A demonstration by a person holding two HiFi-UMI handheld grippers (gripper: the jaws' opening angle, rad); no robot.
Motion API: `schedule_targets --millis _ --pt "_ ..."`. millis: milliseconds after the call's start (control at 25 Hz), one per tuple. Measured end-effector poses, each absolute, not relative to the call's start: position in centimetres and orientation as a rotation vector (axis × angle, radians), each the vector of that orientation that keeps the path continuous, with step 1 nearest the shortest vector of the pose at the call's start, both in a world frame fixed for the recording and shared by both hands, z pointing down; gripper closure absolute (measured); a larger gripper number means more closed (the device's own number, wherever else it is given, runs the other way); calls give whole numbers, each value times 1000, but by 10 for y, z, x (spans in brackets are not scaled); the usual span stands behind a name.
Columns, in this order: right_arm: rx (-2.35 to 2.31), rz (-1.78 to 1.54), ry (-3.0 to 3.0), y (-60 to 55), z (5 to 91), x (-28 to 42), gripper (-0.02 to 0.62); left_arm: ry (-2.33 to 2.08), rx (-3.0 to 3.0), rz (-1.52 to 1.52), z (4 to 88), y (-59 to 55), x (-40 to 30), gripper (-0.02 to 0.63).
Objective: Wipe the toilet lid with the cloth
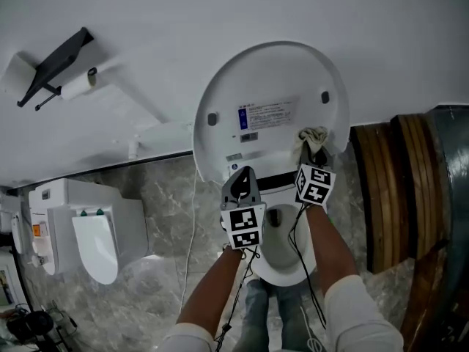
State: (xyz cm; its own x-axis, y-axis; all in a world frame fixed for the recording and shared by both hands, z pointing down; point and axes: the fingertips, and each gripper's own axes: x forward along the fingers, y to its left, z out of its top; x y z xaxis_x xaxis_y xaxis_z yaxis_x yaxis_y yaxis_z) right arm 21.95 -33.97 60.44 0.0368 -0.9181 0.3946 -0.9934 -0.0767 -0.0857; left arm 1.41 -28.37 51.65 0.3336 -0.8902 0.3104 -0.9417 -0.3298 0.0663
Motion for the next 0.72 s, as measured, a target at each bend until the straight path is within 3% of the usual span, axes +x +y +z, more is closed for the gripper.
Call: schedule_targets --millis 320,520,720 --pt "2073 532 -1875 -339 617 263 492 -1614 2452 310 498 -284 50 594" --pt "2003 546 -1964 -328 601 245 494 -1639 2404 197 470 -278 32 594" --pt "1977 597 -2191 -298 535 210 494 -1680 2459 -18 388 -275 -1 594"
